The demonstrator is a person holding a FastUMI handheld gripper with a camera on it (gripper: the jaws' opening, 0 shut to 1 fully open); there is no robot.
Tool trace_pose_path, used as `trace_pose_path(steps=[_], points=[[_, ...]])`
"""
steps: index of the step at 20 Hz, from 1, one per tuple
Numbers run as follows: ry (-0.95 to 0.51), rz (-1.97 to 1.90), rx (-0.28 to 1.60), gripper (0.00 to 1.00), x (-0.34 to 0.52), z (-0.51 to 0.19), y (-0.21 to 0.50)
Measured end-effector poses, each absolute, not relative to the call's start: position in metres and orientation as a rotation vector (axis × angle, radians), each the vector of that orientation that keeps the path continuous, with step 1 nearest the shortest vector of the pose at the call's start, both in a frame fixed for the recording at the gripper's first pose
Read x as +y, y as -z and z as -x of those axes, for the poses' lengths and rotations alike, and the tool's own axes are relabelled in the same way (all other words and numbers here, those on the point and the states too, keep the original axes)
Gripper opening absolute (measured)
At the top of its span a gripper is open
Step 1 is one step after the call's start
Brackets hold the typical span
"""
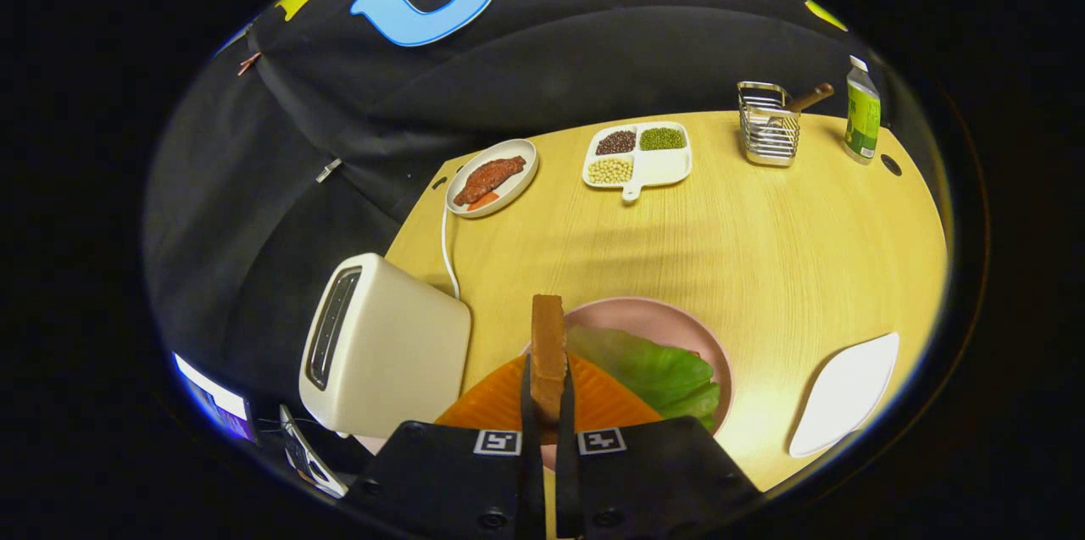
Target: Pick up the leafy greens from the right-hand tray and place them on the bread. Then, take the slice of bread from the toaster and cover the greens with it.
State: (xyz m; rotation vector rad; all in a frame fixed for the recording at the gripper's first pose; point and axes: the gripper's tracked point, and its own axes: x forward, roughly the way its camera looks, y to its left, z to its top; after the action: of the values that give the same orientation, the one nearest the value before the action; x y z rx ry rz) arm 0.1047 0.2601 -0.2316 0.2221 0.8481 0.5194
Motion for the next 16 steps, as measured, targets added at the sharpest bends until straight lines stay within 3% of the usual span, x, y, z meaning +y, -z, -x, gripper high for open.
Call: trace_pose_path(steps=[9, 13, 16], points=[[-0.414, -0.258, 0.893, 0.17, 0.217, -0.109, 0.263], [-0.366, -0.193, 0.884, 0.41, 0.194, -0.111, 0.276], [-0.360, -0.166, 0.859, 0.70, 0.183, -0.110, 0.275]])
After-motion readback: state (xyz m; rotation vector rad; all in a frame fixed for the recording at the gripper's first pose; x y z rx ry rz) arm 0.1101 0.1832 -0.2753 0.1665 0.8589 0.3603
